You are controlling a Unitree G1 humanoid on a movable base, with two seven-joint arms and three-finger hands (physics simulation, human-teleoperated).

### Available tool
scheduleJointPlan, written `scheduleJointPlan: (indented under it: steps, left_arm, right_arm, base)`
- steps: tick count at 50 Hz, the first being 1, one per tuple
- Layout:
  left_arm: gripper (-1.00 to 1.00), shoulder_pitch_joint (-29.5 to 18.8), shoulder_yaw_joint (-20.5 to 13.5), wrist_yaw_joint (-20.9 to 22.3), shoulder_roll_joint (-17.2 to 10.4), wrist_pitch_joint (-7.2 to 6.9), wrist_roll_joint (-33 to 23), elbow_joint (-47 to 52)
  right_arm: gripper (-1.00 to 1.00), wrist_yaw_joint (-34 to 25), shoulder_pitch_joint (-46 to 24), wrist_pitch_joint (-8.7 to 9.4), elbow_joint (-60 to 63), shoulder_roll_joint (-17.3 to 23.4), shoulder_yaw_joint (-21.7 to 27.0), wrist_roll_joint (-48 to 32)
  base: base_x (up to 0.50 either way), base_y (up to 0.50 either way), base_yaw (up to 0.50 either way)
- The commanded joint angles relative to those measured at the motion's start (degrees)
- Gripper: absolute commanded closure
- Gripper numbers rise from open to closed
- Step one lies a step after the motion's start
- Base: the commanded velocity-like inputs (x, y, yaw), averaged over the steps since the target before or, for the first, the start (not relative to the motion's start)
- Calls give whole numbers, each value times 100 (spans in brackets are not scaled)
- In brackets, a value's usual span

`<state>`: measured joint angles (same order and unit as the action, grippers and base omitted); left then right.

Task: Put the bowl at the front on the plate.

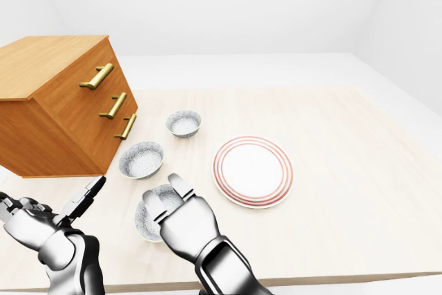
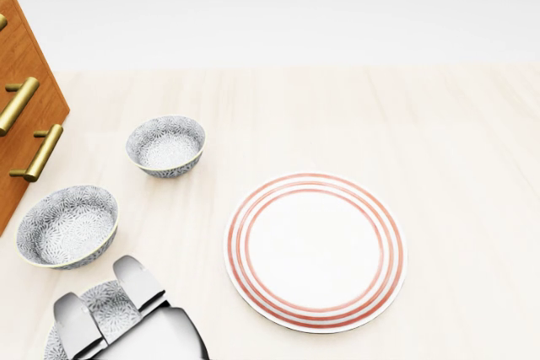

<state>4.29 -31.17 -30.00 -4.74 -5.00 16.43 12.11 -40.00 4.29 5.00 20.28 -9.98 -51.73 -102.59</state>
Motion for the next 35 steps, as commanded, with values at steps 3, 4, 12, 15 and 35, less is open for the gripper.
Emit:
scheduleJointPlan:
  steps: [3, 4, 12, 15, 35]
  left_arm:
    - [-100, 0, -1, 0, 2, 0, -10, 7]
    - [-100, -4, 1, 0, 3, 0, -13, -12]
    - [-100, -20, 26, 0, -8, 0, -22, -55]
    - [-100, -7, 23, 0, -10, 0, -7, -19]
    - [-100, -15, 29, 0, -5, 0, -18, -62]
  right_arm:
    - [-100, 0, 184, 0, 85, 130, -439, 194]
    - [-100, 0, 193, 0, 96, 141, -457, 193]
    - [-100, 0, 291, 0, 246, 136, -593, 200]
    - [-100, 0, 315, 0, 246, 112, -628, 215]
    - [-100, 0, 325, 0, 15, 44, -673, 606]
  base:
    - [0, 0, 0]
    - [0, 0, 0]
    - [0, 0, 0]
    - [0, 0, 0]
    - [0, 0, 0]
